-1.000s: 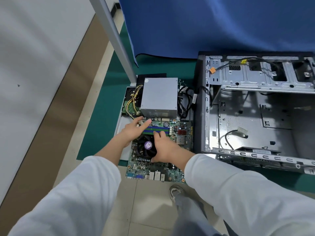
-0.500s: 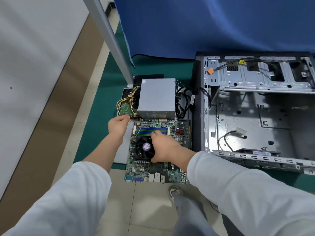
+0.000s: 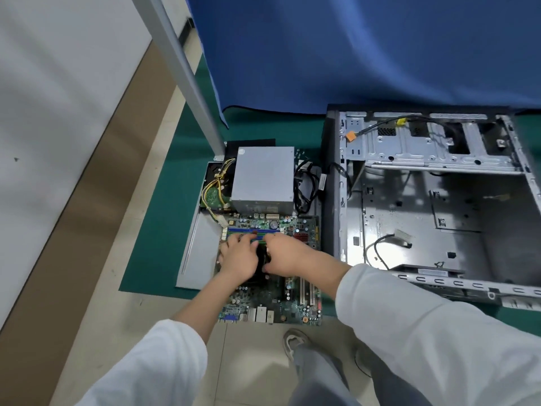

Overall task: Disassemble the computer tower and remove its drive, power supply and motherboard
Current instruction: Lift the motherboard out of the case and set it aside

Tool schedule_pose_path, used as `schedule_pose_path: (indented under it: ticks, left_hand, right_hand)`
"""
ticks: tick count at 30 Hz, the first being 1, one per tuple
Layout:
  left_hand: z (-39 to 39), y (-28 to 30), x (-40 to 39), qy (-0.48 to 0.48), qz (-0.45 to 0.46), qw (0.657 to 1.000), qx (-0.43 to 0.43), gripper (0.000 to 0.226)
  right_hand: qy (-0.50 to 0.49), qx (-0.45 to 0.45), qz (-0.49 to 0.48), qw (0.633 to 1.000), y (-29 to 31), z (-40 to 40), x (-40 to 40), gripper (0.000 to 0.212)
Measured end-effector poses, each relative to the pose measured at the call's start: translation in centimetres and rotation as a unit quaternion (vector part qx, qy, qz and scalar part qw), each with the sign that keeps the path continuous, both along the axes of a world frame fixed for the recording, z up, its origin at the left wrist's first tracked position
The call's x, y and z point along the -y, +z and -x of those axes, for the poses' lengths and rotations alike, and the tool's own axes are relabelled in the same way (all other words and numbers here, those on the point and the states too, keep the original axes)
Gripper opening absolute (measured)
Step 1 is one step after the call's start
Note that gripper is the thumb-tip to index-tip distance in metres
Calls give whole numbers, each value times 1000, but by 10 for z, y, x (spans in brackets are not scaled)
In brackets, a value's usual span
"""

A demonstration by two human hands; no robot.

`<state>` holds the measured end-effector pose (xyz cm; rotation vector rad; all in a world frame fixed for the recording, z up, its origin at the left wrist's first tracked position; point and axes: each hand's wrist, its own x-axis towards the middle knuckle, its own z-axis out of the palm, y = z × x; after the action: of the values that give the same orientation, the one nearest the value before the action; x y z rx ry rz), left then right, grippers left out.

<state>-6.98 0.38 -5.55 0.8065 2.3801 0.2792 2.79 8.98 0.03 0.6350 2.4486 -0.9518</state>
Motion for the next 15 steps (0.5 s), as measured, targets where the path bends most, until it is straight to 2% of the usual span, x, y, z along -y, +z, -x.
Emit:
schedule_pose_path:
  ticks: [2,5,7,10,12,15]
  left_hand:
    - [-3,1,-1,23,-12,1000,-2,35]
    - [-4,8,-6,66,-6,998,19,28]
    - [-7,17,-17,105,8,994,-9,27]
    - [-23,39,-47,113,-26,992,-44,29]
    - [-44,55,-76,68,-84,994,7,33]
    - [-90,76,-121,47,-123,980,151,63]
  right_hand:
    - [-25,-44,-5,999,22,-10,-15,44]
    - [-84,-120,15,989,55,-36,-40,39]
    - [-139,-161,29,977,72,-59,-64,31]
    - [-212,-166,5,963,82,-95,-111,24]
    - [-254,-146,-19,956,80,-119,-143,20]
    - [-298,-121,-65,945,71,-149,-183,19]
